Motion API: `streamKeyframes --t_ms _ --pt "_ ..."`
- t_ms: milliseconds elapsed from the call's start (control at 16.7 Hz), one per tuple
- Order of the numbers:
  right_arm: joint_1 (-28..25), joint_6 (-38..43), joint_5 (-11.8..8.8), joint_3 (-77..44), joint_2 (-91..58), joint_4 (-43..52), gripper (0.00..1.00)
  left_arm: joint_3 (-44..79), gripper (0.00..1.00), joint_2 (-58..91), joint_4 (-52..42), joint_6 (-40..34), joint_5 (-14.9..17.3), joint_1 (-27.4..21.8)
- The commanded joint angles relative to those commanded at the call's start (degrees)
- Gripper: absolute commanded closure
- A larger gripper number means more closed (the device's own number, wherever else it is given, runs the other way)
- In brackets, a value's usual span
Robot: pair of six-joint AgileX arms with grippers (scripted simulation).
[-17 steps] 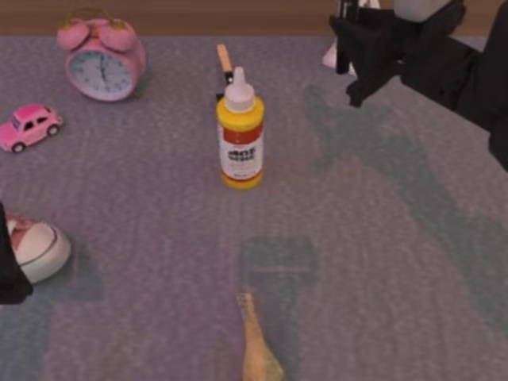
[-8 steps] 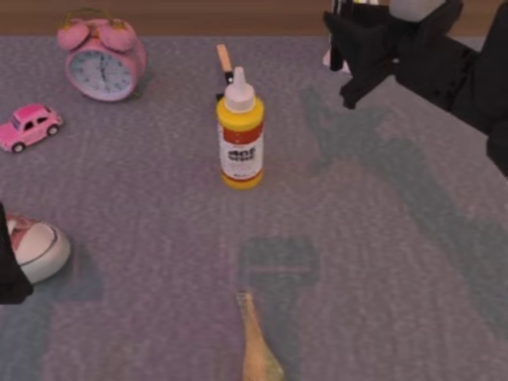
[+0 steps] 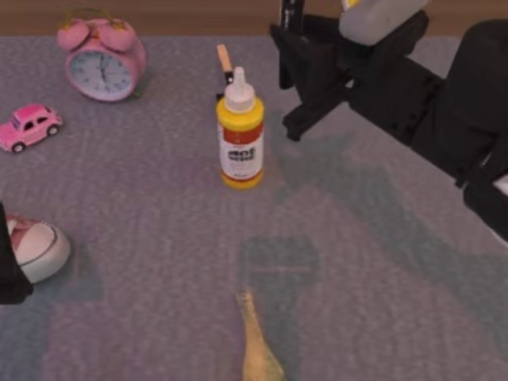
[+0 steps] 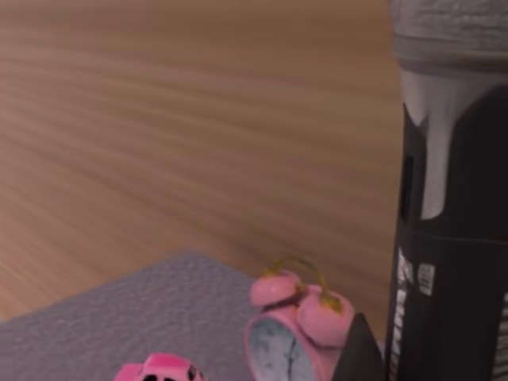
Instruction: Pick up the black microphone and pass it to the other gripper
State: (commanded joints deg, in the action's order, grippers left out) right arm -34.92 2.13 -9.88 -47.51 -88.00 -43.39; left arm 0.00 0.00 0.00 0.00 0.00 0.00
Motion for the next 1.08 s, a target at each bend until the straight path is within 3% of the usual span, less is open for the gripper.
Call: streamKeyframes --t_ms 120,780,900,1080 --pt "-1.0 0.0 0.9 0.3 0.8 0.3 1.00 0.0 0.00 0.0 0.0 0.0 0.0 0.0" --pt "-1.0 0.0 0.9 0.3 0.8 0.3 1.00 0.1 0.00 0.1 0.0 0.0 0.1 0.0" --pt "-1.0 0.0 0.9 0.3 0.8 0.3 1.00 1.6 0.00 2.0 0.7 0.3 1.5 -0.9" --pt "-1.0 0.0 0.9 0.3 0.8 0.3 1.00 6.9 0.00 9.5 3.0 1.0 6.3 -3.4"
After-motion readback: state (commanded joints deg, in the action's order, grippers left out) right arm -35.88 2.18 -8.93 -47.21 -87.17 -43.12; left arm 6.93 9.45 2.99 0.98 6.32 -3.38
